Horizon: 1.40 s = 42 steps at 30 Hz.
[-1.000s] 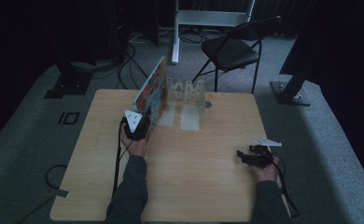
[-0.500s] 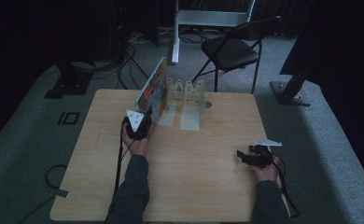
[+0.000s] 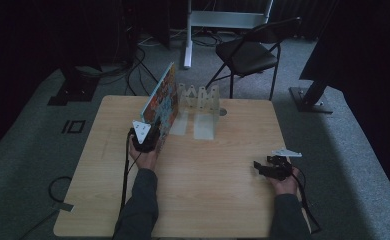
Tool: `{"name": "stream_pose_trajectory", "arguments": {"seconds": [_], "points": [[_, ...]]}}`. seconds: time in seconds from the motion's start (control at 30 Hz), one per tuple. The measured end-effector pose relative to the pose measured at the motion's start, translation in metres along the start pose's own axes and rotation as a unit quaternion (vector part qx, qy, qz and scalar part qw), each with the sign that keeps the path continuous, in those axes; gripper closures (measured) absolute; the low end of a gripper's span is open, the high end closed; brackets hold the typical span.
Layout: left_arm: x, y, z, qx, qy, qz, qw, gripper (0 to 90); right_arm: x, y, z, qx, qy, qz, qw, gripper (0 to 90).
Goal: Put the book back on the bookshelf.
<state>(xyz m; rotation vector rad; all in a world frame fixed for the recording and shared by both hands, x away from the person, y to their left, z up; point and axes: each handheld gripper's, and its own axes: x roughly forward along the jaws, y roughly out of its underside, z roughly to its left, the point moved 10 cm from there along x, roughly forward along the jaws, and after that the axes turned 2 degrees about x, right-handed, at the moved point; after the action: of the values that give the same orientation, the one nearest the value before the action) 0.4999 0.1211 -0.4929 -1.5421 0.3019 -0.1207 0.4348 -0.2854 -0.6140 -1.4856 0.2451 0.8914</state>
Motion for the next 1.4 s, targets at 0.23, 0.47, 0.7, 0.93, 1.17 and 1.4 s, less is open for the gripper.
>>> {"name": "stream_pose_trajectory", "arguments": {"seconds": [0.23, 0.47, 0.7, 0.93, 1.17, 1.4], "points": [[-0.001, 0.001, 0.003, -0.004, 0.001, -0.001, 1.0, 80.5, 0.0, 0.0, 0.0, -0.001, 0.0, 0.0, 1.0, 29.5], [-0.001, 0.001, 0.005, 0.002, 0.002, -0.002, 1.0, 79.8, 0.0, 0.0, 0.0, 0.0, 0.0, 0.0, 1.0, 29.5], [-0.001, 0.002, 0.009, 0.006, -0.002, -0.001, 1.0, 78.3, 0.0, 0.0, 0.0, -0.001, 0.0, 0.0, 1.0, 29.5], [-0.001, 0.002, 0.01, 0.014, 0.0, 0.0, 0.9999, 77.0, 0.0, 0.0, 0.0, 0.0, 0.0, 0.0, 1.0, 29.4], [-0.003, 0.009, 0.013, 0.014, 0.008, 0.014, 0.9998, 70.2, 0.0, 0.0, 0.0, 0.001, -0.001, 0.0, 1.0, 29.4], [-0.006, 0.014, 0.017, 0.016, 0.016, 0.023, 0.9995, 65.3, 0.0, 0.0, 0.0, 0.0, -0.001, 0.0, 1.0, 29.4]]}}
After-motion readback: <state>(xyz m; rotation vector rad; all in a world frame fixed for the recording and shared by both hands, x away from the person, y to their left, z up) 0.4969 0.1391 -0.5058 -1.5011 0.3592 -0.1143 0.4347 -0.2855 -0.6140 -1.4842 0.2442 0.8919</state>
